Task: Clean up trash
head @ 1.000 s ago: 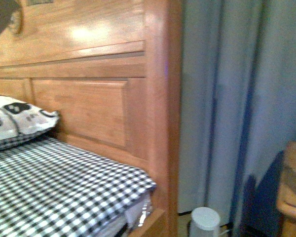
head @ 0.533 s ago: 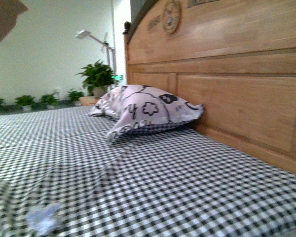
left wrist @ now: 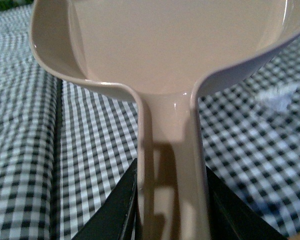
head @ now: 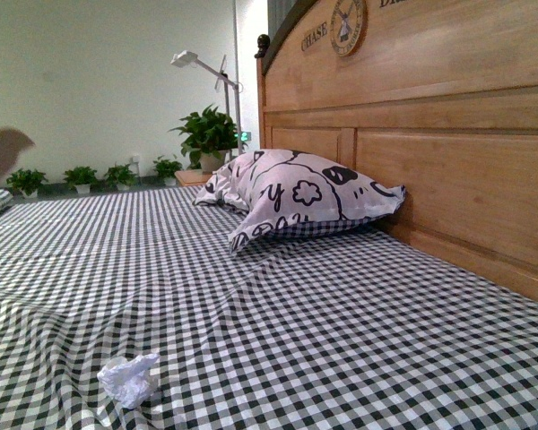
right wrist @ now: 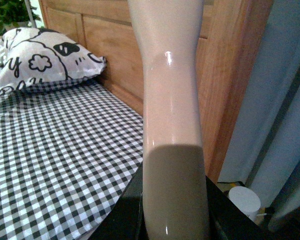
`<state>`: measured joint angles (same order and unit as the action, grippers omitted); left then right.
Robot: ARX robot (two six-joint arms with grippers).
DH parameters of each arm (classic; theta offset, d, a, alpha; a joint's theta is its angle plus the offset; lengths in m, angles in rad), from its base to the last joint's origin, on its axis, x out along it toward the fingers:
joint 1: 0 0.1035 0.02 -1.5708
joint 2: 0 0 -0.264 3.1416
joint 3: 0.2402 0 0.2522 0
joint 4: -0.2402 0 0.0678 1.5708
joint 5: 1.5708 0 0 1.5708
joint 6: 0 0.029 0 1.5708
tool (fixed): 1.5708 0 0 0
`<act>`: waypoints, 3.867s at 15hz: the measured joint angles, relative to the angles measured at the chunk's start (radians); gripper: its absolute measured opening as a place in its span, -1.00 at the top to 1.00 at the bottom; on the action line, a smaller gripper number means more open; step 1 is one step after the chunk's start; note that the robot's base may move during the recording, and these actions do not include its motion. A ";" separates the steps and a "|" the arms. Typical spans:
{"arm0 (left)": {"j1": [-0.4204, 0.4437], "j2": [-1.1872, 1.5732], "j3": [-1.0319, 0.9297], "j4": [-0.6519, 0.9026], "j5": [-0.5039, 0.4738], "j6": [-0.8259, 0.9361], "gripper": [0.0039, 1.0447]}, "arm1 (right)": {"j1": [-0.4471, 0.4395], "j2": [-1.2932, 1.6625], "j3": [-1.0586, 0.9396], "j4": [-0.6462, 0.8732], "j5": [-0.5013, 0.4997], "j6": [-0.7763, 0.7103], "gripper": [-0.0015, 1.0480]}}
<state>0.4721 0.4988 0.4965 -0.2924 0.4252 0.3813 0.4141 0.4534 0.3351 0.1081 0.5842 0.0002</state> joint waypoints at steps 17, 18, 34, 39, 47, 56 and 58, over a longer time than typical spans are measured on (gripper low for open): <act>0.111 0.576 0.274 -0.413 0.236 0.855 0.47 | -0.001 0.003 0.000 0.000 -0.001 0.000 0.63; 0.135 0.578 0.274 -0.449 0.245 0.899 0.47 | -0.001 0.003 0.000 0.000 -0.001 0.000 0.63; 0.124 0.777 0.193 -0.140 0.187 0.942 0.47 | -0.001 0.003 0.000 0.000 -0.001 0.000 0.63; 0.110 0.798 0.149 -0.107 0.155 0.953 0.47 | -0.001 0.003 0.000 0.000 -0.001 0.000 0.63; 0.110 0.799 0.148 -0.107 0.153 0.958 0.47 | 0.071 0.640 0.340 -0.137 -0.338 -0.003 0.63; 0.110 0.799 0.148 -0.107 0.152 0.959 0.47 | 0.242 1.401 0.705 0.034 -0.349 -0.045 0.63; 0.110 0.799 0.148 -0.107 0.152 0.959 0.47 | 0.285 1.454 0.705 0.049 -0.360 -0.040 0.63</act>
<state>0.5819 1.2980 0.6441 -0.3996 0.5774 1.3403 0.6991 1.9072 1.0397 0.1570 0.2237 -0.0399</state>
